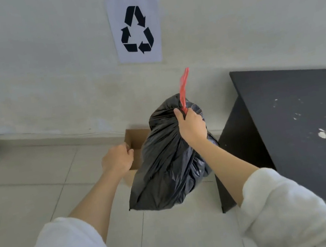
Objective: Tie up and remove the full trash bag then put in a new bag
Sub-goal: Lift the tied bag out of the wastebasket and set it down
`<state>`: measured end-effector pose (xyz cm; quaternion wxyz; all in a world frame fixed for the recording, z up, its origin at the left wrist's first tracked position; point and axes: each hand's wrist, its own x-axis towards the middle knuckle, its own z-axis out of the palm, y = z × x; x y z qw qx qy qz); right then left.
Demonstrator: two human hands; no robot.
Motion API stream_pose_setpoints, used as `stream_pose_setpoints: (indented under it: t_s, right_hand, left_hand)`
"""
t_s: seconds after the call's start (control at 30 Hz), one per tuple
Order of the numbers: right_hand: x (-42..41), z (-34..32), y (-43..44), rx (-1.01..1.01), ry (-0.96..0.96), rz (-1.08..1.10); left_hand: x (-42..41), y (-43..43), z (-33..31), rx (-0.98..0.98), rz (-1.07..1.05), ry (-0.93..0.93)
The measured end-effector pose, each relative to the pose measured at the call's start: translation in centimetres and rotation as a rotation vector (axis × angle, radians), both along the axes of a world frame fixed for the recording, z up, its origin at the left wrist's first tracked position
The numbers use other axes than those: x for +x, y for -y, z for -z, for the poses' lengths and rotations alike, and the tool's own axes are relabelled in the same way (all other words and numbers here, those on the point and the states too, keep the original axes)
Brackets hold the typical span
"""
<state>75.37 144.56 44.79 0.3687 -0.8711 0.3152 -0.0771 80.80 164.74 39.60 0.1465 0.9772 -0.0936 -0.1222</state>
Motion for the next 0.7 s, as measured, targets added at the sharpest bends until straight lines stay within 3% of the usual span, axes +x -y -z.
stream_pose_setpoints:
  t_s: [0.17, 0.37, 0.53, 0.7]
  right_hand:
    - [8.9, 0.2, 0.4, -0.058, 0.094, 0.128]
    - [16.8, 3.7, 1.1, -0.114, 0.163, 0.129]
    - [21.3, 12.8, -1.1, -0.077, 0.193, 0.044]
    - [24.7, 26.3, -3.5, -0.047, 0.231, -0.057]
  left_hand:
    - [9.9, -0.2, 1.4, 0.059, 0.040, -0.072]
    - [17.8, 1.0, 6.0, 0.030, 0.043, -0.111]
    - [22.2, 0.4, 14.2, 0.047, 0.054, -0.163]
    - [26.4, -1.4, 27.9, 0.015, 0.017, -0.191]
